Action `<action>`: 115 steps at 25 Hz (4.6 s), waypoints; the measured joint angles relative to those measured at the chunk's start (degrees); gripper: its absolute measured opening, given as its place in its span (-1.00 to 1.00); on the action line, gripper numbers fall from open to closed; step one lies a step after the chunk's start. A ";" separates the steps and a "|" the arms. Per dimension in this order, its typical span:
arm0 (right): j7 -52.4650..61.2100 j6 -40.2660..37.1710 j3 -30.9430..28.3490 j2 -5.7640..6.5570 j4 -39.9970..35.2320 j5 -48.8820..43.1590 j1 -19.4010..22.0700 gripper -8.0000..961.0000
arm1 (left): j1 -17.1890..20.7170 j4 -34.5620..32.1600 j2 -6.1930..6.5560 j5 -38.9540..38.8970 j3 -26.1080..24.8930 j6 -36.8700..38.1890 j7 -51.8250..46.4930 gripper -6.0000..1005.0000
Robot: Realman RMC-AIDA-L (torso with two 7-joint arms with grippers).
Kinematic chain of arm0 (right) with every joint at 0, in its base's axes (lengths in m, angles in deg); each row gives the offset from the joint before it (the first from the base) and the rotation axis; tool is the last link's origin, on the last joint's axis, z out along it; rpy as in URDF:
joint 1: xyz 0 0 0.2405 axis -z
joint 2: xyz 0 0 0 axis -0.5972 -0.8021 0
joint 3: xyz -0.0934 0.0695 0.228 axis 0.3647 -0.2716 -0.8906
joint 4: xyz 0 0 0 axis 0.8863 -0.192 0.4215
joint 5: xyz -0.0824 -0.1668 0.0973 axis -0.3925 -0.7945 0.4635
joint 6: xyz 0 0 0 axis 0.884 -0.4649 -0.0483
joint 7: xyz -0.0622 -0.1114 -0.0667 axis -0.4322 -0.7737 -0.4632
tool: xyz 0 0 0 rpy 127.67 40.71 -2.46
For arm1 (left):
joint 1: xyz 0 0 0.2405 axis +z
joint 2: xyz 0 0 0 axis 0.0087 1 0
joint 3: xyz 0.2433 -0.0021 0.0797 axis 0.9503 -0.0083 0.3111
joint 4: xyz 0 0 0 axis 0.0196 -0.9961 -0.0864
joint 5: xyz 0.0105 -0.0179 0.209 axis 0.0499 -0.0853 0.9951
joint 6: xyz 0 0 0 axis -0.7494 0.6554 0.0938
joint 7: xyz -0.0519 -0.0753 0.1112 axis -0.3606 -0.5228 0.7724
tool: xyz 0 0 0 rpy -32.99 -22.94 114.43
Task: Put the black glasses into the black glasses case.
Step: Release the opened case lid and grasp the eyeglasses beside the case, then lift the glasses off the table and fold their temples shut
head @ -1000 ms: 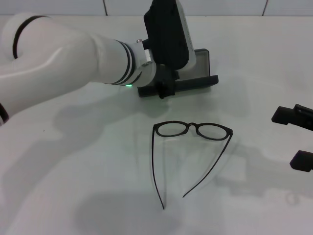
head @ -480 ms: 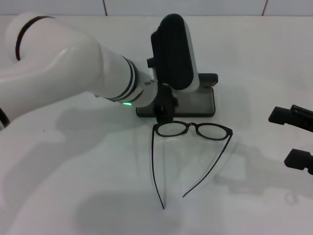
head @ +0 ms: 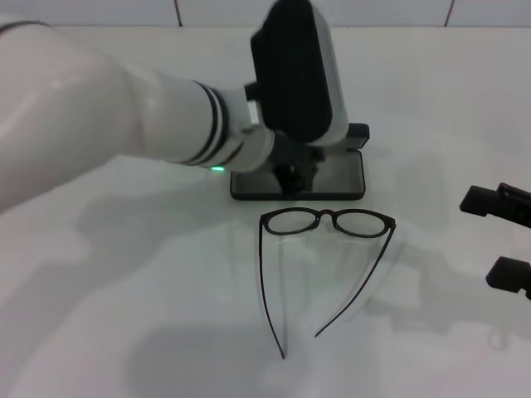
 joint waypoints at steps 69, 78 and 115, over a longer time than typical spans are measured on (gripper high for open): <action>48.50 42.37 -8.49 -10.22 -19.19 -77.54 -40.15 0.02 | 16.54 41.72 1.60 -66.42 -50.92 41.12 53.98 -0.60; 49.40 42.72 -5.72 -10.22 -19.59 -77.18 -39.67 -0.49 | 16.57 42.00 1.48 -66.56 -51.04 41.12 54.02 -0.60; 26.98 31.15 -24.97 -9.60 -42.43 -40.43 -6.75 -0.84 | 7.29 56.33 0.31 -73.75 -47.91 58.99 66.63 -0.95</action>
